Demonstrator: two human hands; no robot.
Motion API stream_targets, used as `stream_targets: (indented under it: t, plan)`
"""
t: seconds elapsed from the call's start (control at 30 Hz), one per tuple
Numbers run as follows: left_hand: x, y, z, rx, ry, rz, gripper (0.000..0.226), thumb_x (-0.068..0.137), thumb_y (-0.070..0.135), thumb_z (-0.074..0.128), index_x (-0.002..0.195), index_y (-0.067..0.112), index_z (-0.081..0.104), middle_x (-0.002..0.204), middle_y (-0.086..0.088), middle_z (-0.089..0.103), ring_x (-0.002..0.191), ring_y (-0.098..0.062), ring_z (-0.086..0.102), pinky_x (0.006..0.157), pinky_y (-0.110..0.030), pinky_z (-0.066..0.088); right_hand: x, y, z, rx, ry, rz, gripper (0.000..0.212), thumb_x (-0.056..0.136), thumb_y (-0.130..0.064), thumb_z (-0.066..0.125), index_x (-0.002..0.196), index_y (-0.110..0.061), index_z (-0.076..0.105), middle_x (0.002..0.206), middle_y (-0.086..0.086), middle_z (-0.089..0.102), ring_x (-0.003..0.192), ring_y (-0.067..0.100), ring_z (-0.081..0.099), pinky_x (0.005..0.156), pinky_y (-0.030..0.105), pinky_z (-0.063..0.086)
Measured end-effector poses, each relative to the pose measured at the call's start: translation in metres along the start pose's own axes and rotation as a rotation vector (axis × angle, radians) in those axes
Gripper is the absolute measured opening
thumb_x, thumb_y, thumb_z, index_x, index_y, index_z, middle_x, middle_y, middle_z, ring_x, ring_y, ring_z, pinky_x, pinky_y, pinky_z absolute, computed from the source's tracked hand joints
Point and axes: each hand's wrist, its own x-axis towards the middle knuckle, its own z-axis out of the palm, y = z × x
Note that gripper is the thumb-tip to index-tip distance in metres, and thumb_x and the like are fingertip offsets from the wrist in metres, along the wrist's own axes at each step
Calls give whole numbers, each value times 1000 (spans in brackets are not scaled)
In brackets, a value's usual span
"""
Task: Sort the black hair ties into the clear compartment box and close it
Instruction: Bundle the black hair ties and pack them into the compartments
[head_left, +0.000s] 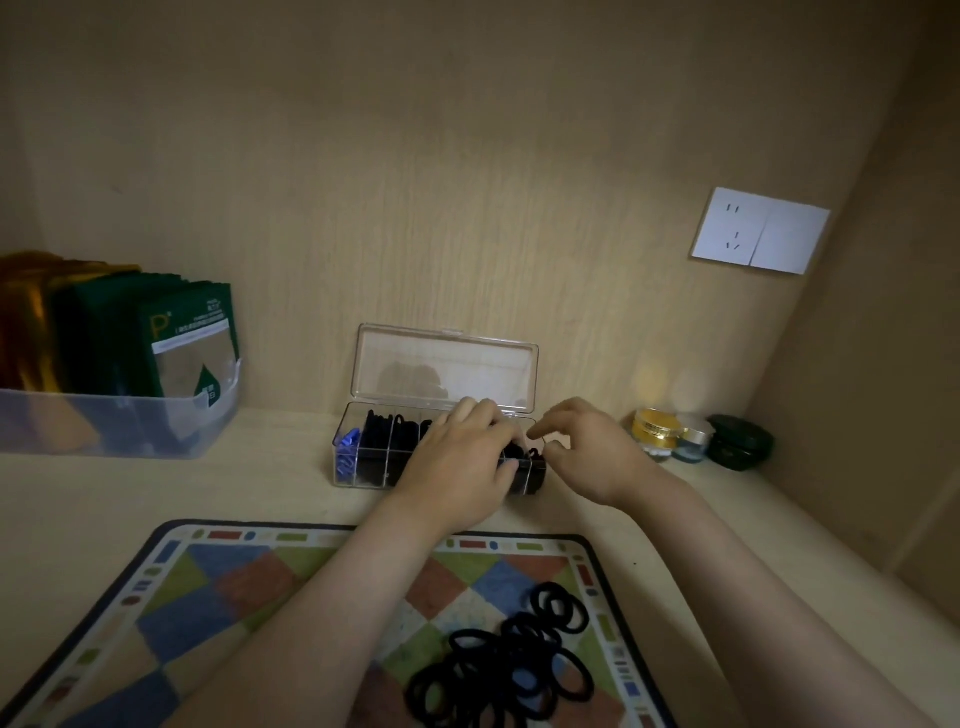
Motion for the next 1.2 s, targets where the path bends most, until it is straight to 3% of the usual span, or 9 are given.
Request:
stream_targets:
  t: [0.1, 0.2, 0.4, 0.57, 0.7, 0.83, 1.0, 1.07, 1.2]
  plan:
    - [3, 12, -13, -97, -46, -17, 12, 92, 25, 53, 102, 27, 59, 99, 12, 54, 102, -10, 45, 91, -29, 42, -16, -9, -12, 99, -45, -53, 22, 91, -17, 58, 95, -30, 74, 101, -11, 67, 80, -3, 58, 75, 15, 42]
    - [7, 25, -27, -202, -200, -97, 9, 85, 19, 53, 86, 27, 57, 83, 10, 59, 84, -12, 54, 75, -38, 51, -34, -14, -19, 166, -244, -95, 19, 88, -15, 63, 87, -29, 76, 80, -17, 69, 67, -13, 56, 63, 5, 38]
    - [-8, 42, -46, -283, -565, -206, 11, 92, 22, 55, 87, 23, 65, 78, 10, 62, 71, -8, 56, 65, -26, 46, -61, -10, -13, 265, -530, -101, 29, 85, -12, 65, 105, -28, 78, 99, -8, 76, 80, 2, 67, 74, 19, 53]
    - [-31, 39, -51, -335, -713, -282, 10, 86, 32, 63, 89, 29, 72, 80, 14, 67, 77, -5, 62, 72, -26, 50, -66, -11, -6, 166, -549, -88, 25, 76, -22, 81, 99, -31, 80, 86, -16, 69, 74, -5, 59, 68, 8, 40]
    - [-45, 49, -44, -380, -740, -307, 19, 77, 49, 75, 90, 35, 75, 85, 13, 72, 79, -5, 67, 82, -29, 54, -66, -15, -7, 108, -569, -98, 18, 74, -20, 83, 90, -30, 80, 94, -9, 73, 85, 4, 62, 73, 15, 45]
    - [-51, 55, -42, -337, -724, -245, 23, 77, 38, 79, 100, 35, 77, 82, 15, 70, 68, 1, 61, 67, -18, 48, -69, -14, -10, 70, -557, -101, 12, 76, -21, 81, 86, -28, 78, 88, -10, 72, 78, 1, 60, 68, 16, 45]
    - [-53, 56, -46, -273, -718, -172, 15, 77, 31, 78, 93, 32, 79, 85, 15, 72, 74, 3, 63, 71, -18, 50, -71, -10, -15, 177, -503, -123, 12, 87, -16, 70, 89, -27, 74, 85, -10, 73, 81, 7, 69, 79, 27, 57]
    - [-54, 57, -46, -275, -715, -169, 10, 80, 30, 76, 90, 29, 78, 79, 17, 70, 68, 7, 60, 64, -13, 45, -73, -11, -19, 265, -506, -122, 19, 90, -8, 64, 94, -24, 75, 86, -8, 74, 80, 7, 70, 74, 25, 58]
    - [-56, 52, -51, -382, -669, -253, 3, 85, 27, 72, 89, 27, 73, 72, 12, 65, 67, -4, 60, 67, -21, 49, -79, -18, -28, 396, -601, -84, 22, 93, -4, 63, 107, -14, 76, 84, 0, 76, 70, 9, 70, 66, 28, 58]
